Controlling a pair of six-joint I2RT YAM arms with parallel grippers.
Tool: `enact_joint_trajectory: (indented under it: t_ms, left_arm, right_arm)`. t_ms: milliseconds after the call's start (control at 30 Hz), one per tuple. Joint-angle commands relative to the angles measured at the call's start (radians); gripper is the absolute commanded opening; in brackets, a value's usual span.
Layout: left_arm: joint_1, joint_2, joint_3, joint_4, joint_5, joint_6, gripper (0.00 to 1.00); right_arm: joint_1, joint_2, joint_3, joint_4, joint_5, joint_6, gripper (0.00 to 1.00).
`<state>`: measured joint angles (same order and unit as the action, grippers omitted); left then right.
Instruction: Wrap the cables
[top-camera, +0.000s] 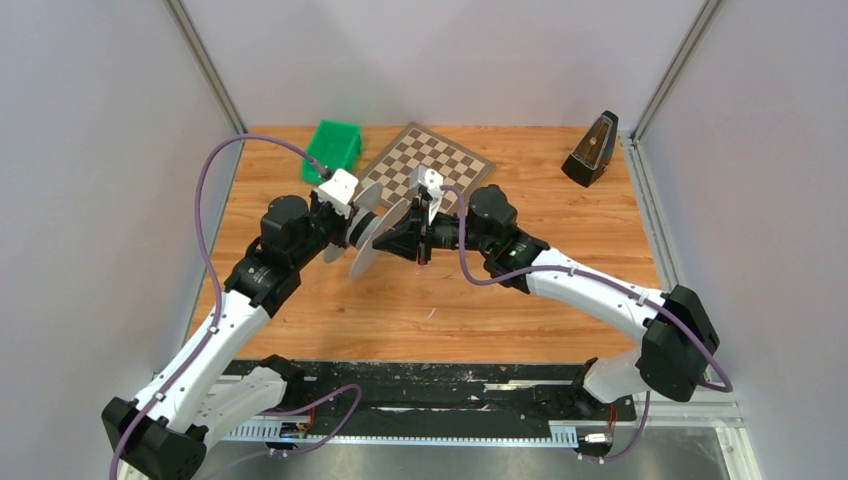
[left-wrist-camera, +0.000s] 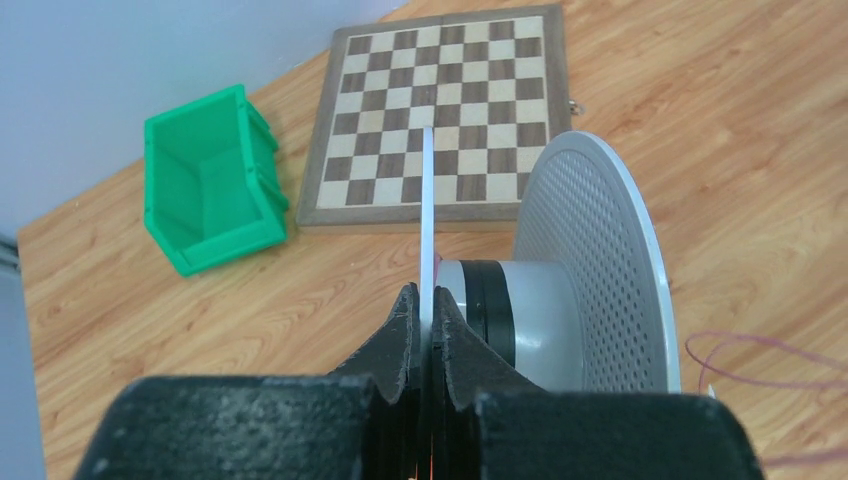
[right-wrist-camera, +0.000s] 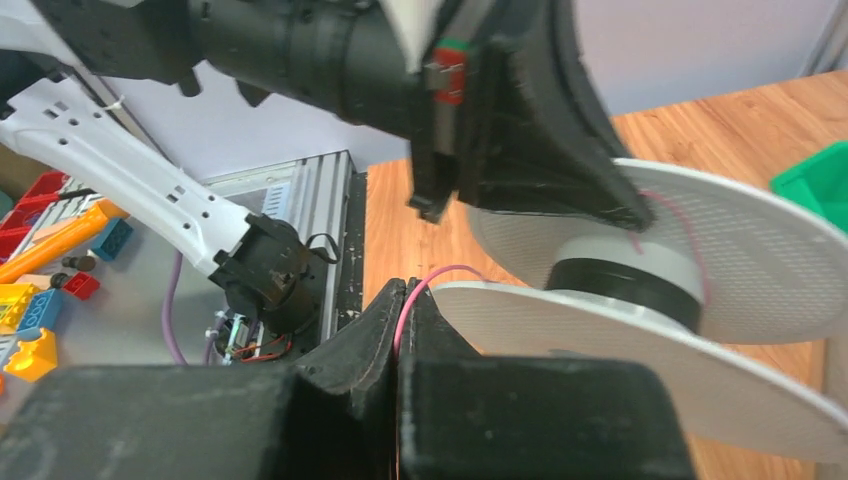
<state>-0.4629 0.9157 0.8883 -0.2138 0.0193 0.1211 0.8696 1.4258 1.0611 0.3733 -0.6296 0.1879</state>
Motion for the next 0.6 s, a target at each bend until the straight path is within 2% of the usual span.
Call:
enact_joint_trajectory:
  t_ms: [0, 300, 467, 567]
  left_arm:
    - [-0.001, -0.047, -0.002, 0.020, 0.113, 0.127, 0.00]
    - [-0.001, -0.054, 0.024, -0.082, 0.280, 0.150, 0.00]
    - [0.000, -0.061, 0.078, -0.187, 0.315, 0.148, 0.00]
    - [0.004, -0.066, 0.122, -0.222, 0.368, 0.087, 0.00]
  right_arm:
    - [-0.036, 0.009, 0.055, -0.078, 0.006, -0.032, 0.01]
    - [-0.109, 0.040, 0.117, -0.185, 0.049, -0.105, 0.02]
    - [-0.146, -0.030, 0.085, -0.273, 0.070, -0.175, 0.03]
    - [-0.149, -0.085, 0.035, -0.292, 0.102, -0.244, 0.02]
